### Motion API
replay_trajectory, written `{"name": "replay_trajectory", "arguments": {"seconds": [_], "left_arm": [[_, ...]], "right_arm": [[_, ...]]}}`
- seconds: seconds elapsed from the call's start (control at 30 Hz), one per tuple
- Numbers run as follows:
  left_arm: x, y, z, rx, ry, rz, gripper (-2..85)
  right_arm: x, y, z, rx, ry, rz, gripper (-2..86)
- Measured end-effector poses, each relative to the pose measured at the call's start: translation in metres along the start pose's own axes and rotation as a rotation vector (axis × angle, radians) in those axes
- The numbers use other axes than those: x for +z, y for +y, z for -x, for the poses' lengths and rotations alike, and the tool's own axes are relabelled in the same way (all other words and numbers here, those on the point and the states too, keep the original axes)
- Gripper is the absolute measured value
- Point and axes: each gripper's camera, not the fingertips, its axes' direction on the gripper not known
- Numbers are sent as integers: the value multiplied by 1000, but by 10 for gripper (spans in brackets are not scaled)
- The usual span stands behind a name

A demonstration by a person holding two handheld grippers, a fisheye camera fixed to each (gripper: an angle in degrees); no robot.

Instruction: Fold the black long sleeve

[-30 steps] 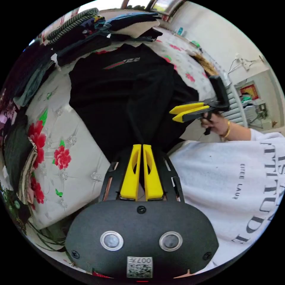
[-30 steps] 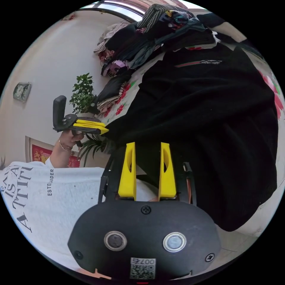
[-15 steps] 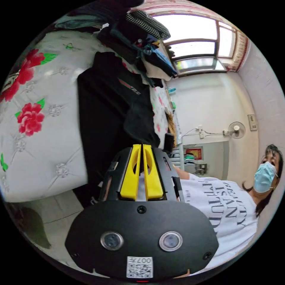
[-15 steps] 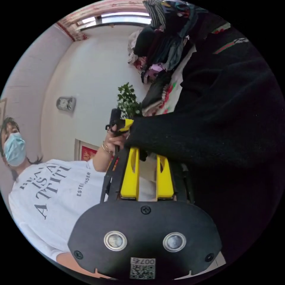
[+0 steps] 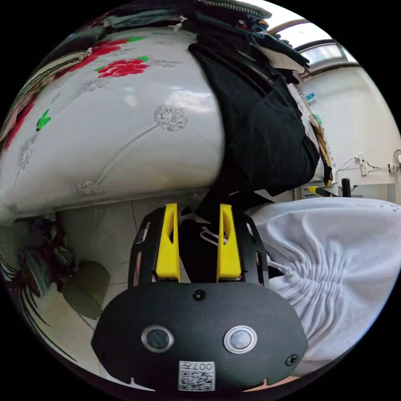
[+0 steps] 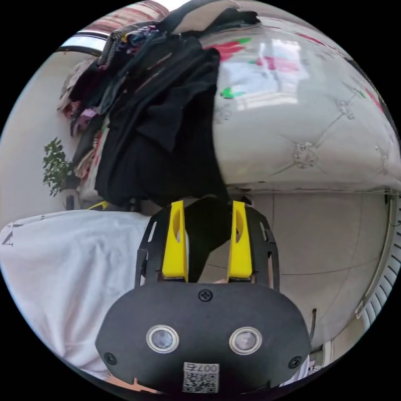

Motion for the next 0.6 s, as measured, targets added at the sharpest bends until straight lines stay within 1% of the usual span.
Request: {"name": "replay_trajectory", "arguments": {"seconds": [0.07, 0.1, 0.17, 0.2, 0.23, 0.3, 0.37, 0.4, 0.47, 0.53, 0.57, 0.6], "left_arm": [[10, -20, -7, 25, -23, 4, 140], [21, -35, -6, 3, -31, 77, 138], [32, -44, -5, -3, -15, 121, 129], [30, -45, -3, -18, -8, 124, 100], [24, -45, -2, -9, 18, 116, 50], [12, -45, -7, 15, 39, 111, 8], [2, -50, -15, 71, 92, 171, -2], [-15, -52, -18, 87, 141, 175, -4], [-54, -56, -13, 86, 335, 132, -7], [-118, -63, -1, 104, 601, -25, -8], [-132, -66, 3, 113, 663, -69, -8], [-159, -75, 12, 119, 752, -163, -8]], "right_arm": [[18, -14, -1, -15, -9, 69, 107], [28, -26, 1, -25, -20, 95, 100], [43, -44, 12, -69, -24, 128, 85], [53, -54, 19, -91, -5, 184, 71], [59, -58, 26, -115, 15, 221, 54], [56, -56, 32, -163, 9, 230, 32], [43, -51, 30, -174, -66, 230, 22], [27, -48, 26, -179, -154, 220, 19], [-3, -42, 22, -192, -269, 183, 16], [-53, -42, 16, -199, -419, 88, 11], [-66, -45, 15, -198, -464, 53, 10], [-91, -54, 12, -197, -565, -15, 9]]}}
